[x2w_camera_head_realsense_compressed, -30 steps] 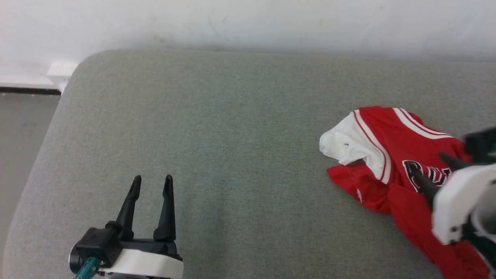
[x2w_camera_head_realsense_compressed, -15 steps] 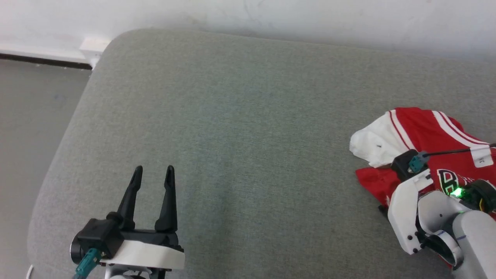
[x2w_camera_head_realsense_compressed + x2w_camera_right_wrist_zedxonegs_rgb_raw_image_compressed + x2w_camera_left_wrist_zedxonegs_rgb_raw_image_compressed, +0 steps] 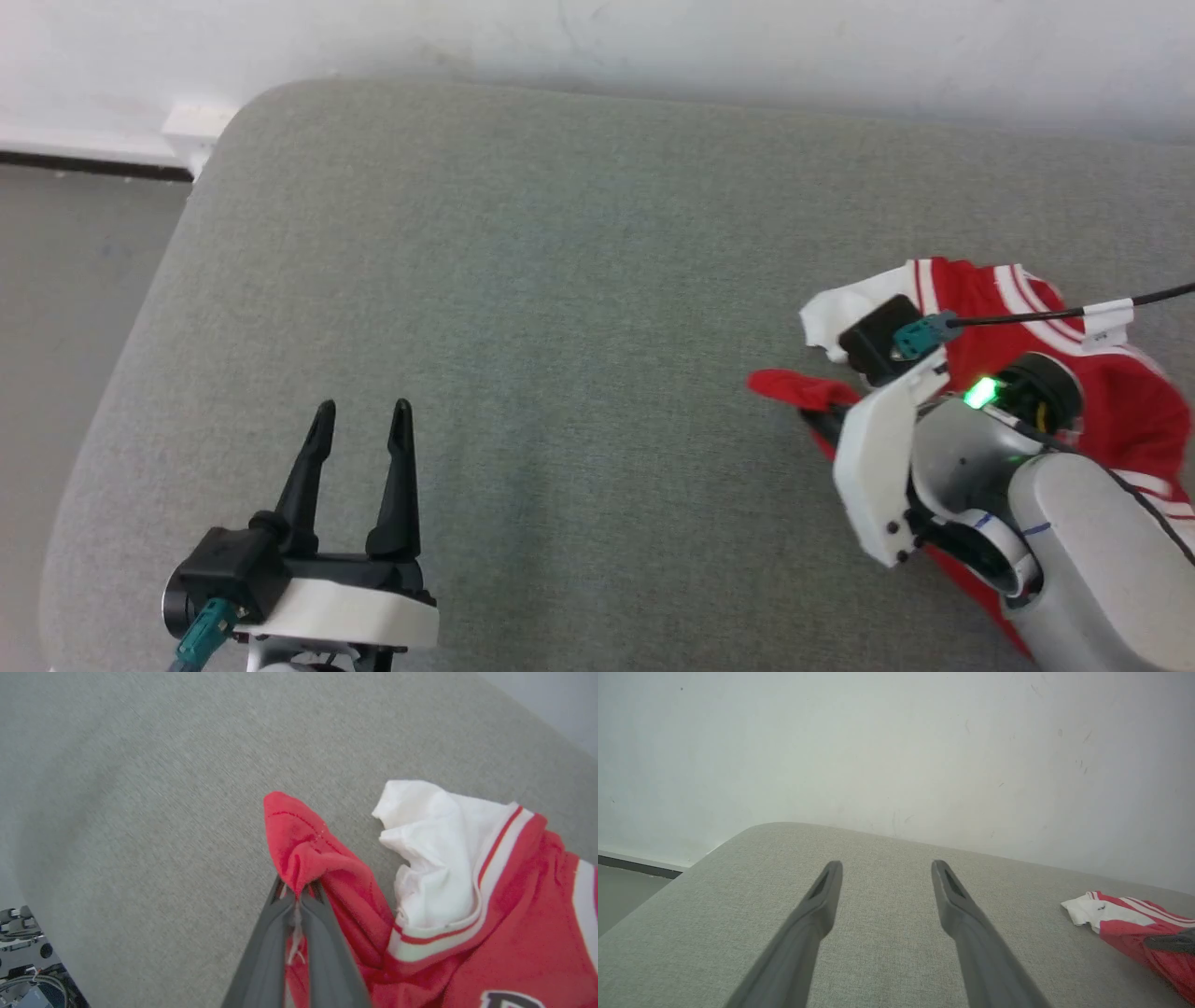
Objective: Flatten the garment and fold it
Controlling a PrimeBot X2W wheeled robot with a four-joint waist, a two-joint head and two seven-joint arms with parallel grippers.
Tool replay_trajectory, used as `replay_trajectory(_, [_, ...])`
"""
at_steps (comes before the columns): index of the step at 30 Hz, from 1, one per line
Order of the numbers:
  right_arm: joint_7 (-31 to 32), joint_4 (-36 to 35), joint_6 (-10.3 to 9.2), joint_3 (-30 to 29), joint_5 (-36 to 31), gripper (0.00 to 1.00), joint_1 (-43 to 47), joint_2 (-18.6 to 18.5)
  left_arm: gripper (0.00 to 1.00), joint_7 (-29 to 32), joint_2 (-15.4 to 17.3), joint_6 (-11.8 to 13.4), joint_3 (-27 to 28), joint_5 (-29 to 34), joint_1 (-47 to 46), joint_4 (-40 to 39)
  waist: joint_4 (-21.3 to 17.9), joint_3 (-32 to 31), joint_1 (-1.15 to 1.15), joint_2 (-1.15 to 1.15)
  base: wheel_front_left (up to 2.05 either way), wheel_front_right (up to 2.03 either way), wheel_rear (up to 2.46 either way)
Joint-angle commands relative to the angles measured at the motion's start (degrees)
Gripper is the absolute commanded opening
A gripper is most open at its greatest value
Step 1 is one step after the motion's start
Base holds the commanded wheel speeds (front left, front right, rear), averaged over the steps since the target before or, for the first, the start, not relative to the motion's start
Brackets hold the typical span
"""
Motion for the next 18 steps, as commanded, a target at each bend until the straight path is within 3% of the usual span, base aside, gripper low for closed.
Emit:
replay_trajectory(1, [-0.06, -0.62, -0.04, 0.37, 0.51, 0.00, -0.73, 0.27, 1.00, -0.27, -0.10, -0.25, 0.19, 0.19, -0.49, -0.04, -1.19, -1.00, 0.00, 0.00, 0.00, 0.00, 0.00])
replay_trajectory(11, [6.62, -13.83, -0.04, 10.09, 11.75, 0.00, 8.43, 1.33, 1.00, -0.27, -0.10, -0.51, 0.69, 0.35, 0.17, -0.15, -2.31, -2.20, 0.00, 0.00, 0.00, 0.00, 0.00])
replay_trajectory(18, [7.46, -12.22, -0.04, 13.89, 14.23, 0.00, 16.20, -0.17, 1.00, -0.27, -0.11, -0.68, 0.25, 0.28, 1.18, 0.34, -0.98, -2.68, 0.00, 0.00, 0.00, 0.00, 0.00])
